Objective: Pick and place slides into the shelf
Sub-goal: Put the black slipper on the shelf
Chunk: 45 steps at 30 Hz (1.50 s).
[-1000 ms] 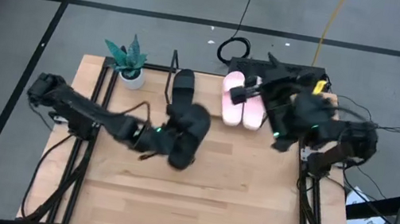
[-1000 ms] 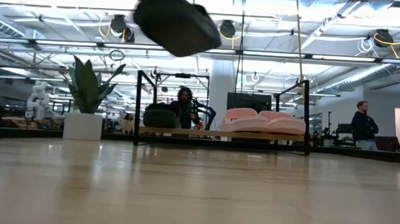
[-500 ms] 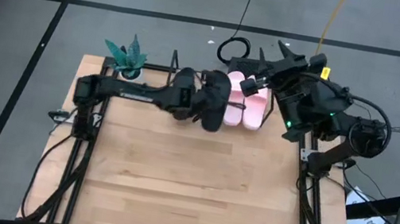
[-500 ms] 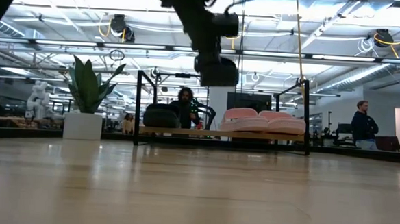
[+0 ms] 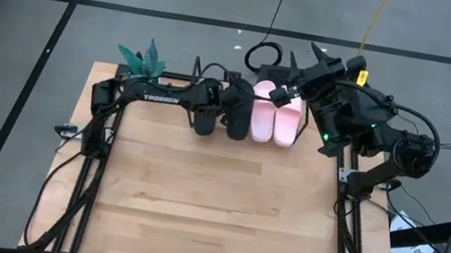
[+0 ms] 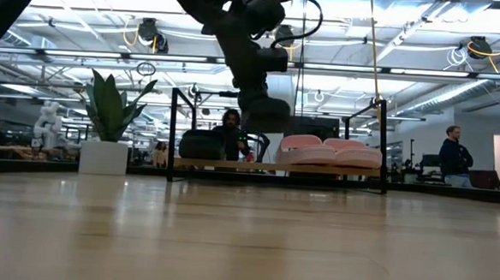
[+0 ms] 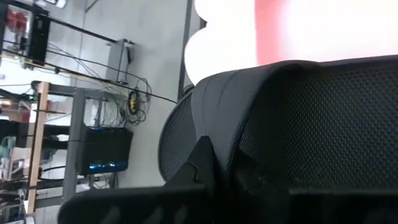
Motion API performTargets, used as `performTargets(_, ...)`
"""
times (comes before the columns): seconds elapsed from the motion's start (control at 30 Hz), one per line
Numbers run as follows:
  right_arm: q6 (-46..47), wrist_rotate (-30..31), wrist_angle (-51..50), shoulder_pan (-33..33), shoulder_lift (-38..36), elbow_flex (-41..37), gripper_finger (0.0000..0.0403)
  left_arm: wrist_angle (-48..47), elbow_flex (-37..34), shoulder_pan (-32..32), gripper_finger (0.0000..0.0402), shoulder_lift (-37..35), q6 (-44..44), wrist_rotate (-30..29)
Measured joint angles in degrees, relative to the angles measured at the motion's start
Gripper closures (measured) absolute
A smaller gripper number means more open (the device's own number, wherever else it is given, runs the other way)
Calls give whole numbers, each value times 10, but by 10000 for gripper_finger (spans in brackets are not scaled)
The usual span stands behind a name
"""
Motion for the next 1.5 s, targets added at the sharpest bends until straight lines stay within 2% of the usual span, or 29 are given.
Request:
performTargets(0.23, -2, 4, 0, 0, 0, 0, 213, -50, 0, 12, 402, 0, 7, 18)
performTargets(0.6, -1, 4, 0, 1, 0, 0, 213, -37, -1, 44, 402, 0, -15, 60)
performTargets(0.93, 0, 4, 0, 1, 0, 0, 213, 42, -74, 42, 402, 0, 15, 58)
performTargets(1.1, 0, 3, 0, 1, 0, 0, 213, 81, -75, 40, 402, 0, 24, 58)
performTargets(1.5, 0, 3, 0, 1, 0, 0, 213, 75, -75, 56, 402, 0, 18, 93)
